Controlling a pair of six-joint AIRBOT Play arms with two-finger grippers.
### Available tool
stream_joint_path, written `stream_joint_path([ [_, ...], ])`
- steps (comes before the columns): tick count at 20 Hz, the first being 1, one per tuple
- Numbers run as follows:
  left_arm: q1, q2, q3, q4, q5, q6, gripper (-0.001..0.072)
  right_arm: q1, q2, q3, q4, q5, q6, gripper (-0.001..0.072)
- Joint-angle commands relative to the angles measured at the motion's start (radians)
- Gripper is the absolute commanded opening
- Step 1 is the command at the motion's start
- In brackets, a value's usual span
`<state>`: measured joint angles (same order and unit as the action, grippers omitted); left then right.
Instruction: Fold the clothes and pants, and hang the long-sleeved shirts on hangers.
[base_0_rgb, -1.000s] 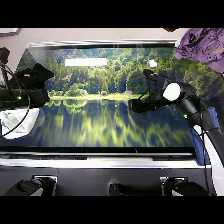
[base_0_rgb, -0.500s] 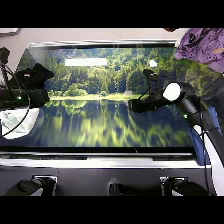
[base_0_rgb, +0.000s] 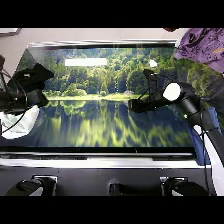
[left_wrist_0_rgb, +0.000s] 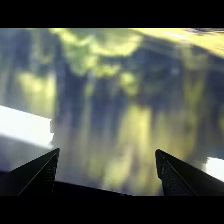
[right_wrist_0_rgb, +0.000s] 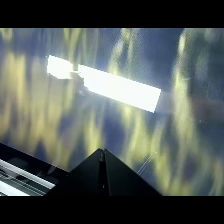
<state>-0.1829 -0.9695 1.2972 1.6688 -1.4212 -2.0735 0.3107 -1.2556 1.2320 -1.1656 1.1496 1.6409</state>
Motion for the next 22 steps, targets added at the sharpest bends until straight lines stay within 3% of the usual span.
stream_joint_path([
  [1, 0.204, -0.003, -0.119, 0.103, 0.017, -0.047, 0.072, 0.001, 0.001, 0.001, 0.003, 0.0, 0.001, 0.0034],
  [5, 0.523, -0.013, -0.317, 0.101, 0.294, -0.038, 0.072, 0.001, 0.001, 0.001, 0.002, 0.0, 0.0, 0.0034],
  [9, 0.721, -0.132, -0.386, 0.085, 0.524, 0.003, 0.072, 0.001, 0.001, 0.001, -0.01, -0.007, 0.0, 0.0034],
  [11, 0.764, -0.227, -0.382, 0.085, 0.603, 0.056, 0.072, 0.001, 0.001, 0.001, -0.01, -0.007, 0.0, 0.0034],
  [15, 0.792, -0.397, -0.382, 0.085, 0.756, 0.062, 0.072, 0.001, 0.001, 0.001, -0.01, -0.007, 0.0, 0.0038],
  [18, 0.792, -0.483, -0.38, 0.076, 0.811, 0.061, 0.072, 0.001, 0.001, 0.001, -0.016, -0.014, 0.005, 0.0098],
  [19, 0.792, -0.5, -0.375, 0.066, 0.805, 0.062, 0.0619, 0.001, 0.001, 0.001, -0.014, -0.02, 0.005, 0.0096],
  [21, 0.792, -0.502, -0.359, 0.056, 0.75, 0.066, 0.0028, 0.001, 0.001, 0.001, -0.016, -0.032, 0.005, 0.0094],
  [22, 0.79, -0.496, -0.346, 0.036, 0.718, 0.087, 0.0017, 0.001, 0.001, 0.001, -0.016, -0.035, 0.005, 0.0095],
])
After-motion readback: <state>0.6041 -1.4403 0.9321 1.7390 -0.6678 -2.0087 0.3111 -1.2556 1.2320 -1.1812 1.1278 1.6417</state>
